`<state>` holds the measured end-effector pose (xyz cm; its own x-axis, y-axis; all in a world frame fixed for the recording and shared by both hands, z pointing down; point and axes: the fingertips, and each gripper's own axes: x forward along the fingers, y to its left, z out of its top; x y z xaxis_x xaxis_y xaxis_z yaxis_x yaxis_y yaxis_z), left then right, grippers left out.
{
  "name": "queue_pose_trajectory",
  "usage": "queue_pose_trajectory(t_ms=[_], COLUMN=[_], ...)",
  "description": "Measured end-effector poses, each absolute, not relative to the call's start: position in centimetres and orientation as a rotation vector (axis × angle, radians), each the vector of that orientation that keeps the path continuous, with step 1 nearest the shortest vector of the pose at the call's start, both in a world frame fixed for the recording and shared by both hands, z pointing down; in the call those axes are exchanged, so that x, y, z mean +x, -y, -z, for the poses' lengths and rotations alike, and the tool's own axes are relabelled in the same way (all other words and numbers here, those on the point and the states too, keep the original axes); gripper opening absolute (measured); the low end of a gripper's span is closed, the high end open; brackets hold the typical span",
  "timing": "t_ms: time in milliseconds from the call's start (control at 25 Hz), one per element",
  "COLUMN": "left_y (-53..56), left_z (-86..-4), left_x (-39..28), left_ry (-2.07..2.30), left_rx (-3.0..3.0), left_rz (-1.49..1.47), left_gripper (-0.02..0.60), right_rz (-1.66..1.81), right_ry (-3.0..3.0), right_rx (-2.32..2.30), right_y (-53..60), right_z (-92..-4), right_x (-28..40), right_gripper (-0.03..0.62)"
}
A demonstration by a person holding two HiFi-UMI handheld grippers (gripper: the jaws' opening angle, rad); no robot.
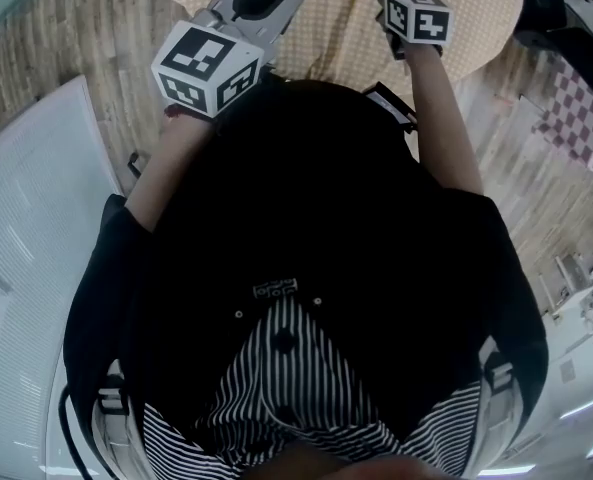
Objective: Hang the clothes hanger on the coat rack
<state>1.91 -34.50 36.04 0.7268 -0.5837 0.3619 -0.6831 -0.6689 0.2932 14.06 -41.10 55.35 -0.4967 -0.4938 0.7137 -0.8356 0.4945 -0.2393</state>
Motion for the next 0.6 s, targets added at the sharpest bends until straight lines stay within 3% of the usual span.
queue_pose_trajectory(t_ms=[280, 600], left_y=[34.1, 33.5], left_z=[-35.8, -35.0], left_x=[2.3, 5.6], left_ry=[0.932, 0.823], left_rx=[2.534, 2.587], left_rz=[-0.304, -0.293], left_gripper=[-0.003, -0.003], right_rz=[-0.823, -0.882], right_ry=[2.211, 2.248], right_rx=[1.144, 1.304], right_y=[41.2, 39.2], right_z=[-53.8, -49.3], right_x=[15.1, 20.2], right_gripper=[0.131, 0.138])
